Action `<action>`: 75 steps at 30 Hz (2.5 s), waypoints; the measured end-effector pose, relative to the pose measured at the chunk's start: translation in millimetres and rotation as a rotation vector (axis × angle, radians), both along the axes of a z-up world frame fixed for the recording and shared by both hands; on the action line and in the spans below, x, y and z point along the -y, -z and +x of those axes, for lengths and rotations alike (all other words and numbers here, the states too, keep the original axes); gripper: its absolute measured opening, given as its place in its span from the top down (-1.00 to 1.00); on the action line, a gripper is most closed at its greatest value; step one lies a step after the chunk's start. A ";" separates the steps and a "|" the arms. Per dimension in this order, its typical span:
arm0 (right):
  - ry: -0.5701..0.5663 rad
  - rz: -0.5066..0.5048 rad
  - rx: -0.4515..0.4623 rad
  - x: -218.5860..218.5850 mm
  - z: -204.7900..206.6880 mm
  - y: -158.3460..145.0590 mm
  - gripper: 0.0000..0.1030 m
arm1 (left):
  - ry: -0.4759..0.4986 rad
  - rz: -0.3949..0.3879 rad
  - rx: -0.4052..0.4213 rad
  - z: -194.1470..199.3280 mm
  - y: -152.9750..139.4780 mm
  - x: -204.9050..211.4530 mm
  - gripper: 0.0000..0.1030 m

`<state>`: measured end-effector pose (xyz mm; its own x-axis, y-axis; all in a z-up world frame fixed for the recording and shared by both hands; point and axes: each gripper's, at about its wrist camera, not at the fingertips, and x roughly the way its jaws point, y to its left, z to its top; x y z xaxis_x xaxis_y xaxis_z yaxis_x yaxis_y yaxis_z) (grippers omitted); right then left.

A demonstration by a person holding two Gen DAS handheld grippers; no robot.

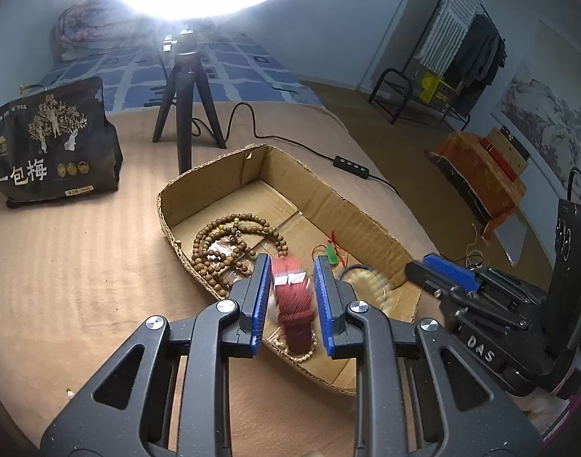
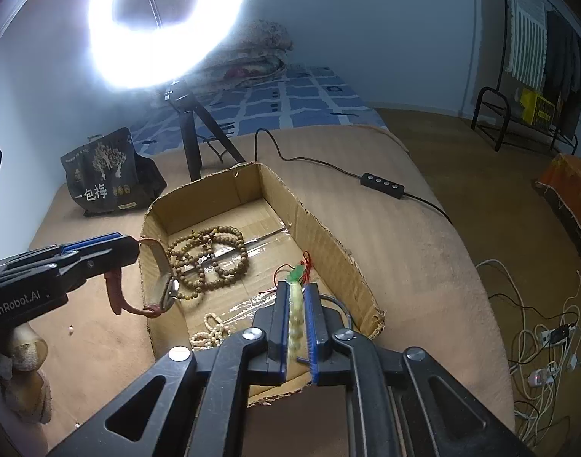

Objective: Organize jewelry
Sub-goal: 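Open both grippers to drop the bracelet and watch into the box, then reach the right gripper down to the loose white pearl on the blanket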

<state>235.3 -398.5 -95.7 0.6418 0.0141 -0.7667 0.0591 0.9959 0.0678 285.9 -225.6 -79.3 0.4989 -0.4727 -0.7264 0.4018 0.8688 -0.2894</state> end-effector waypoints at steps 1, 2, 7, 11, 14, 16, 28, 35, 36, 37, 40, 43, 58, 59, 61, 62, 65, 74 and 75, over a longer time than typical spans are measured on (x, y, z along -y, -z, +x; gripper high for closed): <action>0.005 0.006 0.002 0.7 -0.6 0.0 0.30 | -0.001 0.006 0.001 0.0 -0.6 0.2 0.57; 0.008 0.011 0.004 1.0 -0.3 0.1 0.25 | -0.004 0.008 0.002 -0.1 -1.1 -0.5 0.56; 0.016 0.006 -0.003 0.7 -1.9 0.9 0.17 | -0.023 0.014 0.000 0.5 -2.2 -8.8 0.56; 0.019 0.013 -0.003 -0.1 -3.0 -0.2 0.17 | -0.030 0.024 0.011 -1.5 -6.7 -15.2 0.56; 0.020 0.019 0.000 -1.6 -4.7 -1.9 0.17 | -0.034 0.028 0.016 -4.1 -10.8 -20.7 0.56; 0.018 0.019 0.002 -3.5 -6.2 -3.5 0.17 | -0.036 0.033 0.018 -5.6 -13.2 -23.8 0.56; 0.014 0.044 0.030 -18.4 -23.6 -20.1 -0.24 | -0.064 0.086 0.066 -21.0 -34.4 -66.2 0.56; -0.026 0.043 0.044 -41.2 -42.6 -30.7 -0.35 | -0.108 0.123 0.107 -34.0 -43.2 -116.6 0.19; -0.035 0.040 0.043 -45.0 -45.3 -31.7 -0.35 | -0.113 0.128 0.111 -35.5 -43.6 -122.7 0.19; -0.049 0.036 0.042 -50.6 -48.9 -32.8 -0.35 | -0.118 0.137 0.114 -37.8 -43.5 -131.4 0.19; -0.087 0.030 0.038 -66.8 -59.7 -34.7 -0.35 | -0.127 0.163 0.110 -44.0 -39.9 -155.1 0.19; -0.138 0.033 0.035 -85.6 -71.9 -36.2 -0.35 | -0.144 0.189 0.099 -50.5 -33.0 -178.6 0.19; -0.354 0.089 -0.004 -182.9 -124.9 0.2 -0.27 | -0.162 0.196 -0.009 -74.2 18.0 -232.1 0.19; -0.372 0.096 -0.016 -188.8 -127.5 7.3 -0.16 | -0.149 0.200 -0.012 -76.2 21.9 -230.0 0.19; -0.407 0.091 -0.045 -200.8 -132.3 21.4 -0.07 | -0.129 0.210 -0.020 -79.2 29.8 -225.9 0.19; -0.426 0.083 -0.057 -207.2 -134.9 29.4 -0.04 | -0.121 0.214 -0.025 -80.4 33.4 -224.2 0.19; -0.483 0.058 -0.095 -223.7 -141.9 50.6 0.07 | -0.100 0.224 -0.041 -82.8 44.6 -218.7 0.19; -0.560 0.031 -0.142 -253.1 -144.6 82.6 0.21 | -0.063 0.240 -0.081 -82.8 72.2 -205.8 0.19; -0.562 0.031 -0.144 -254.7 -143.7 83.8 0.22 | -0.063 0.239 -0.083 -82.2 73.2 -204.9 0.19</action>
<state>91.5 -143.8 -179.6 0.4183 0.3464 -0.8397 -0.4678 0.8746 0.1277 203.7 -20.8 -152.5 0.4562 -0.2529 -0.8532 0.3283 0.9390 -0.1028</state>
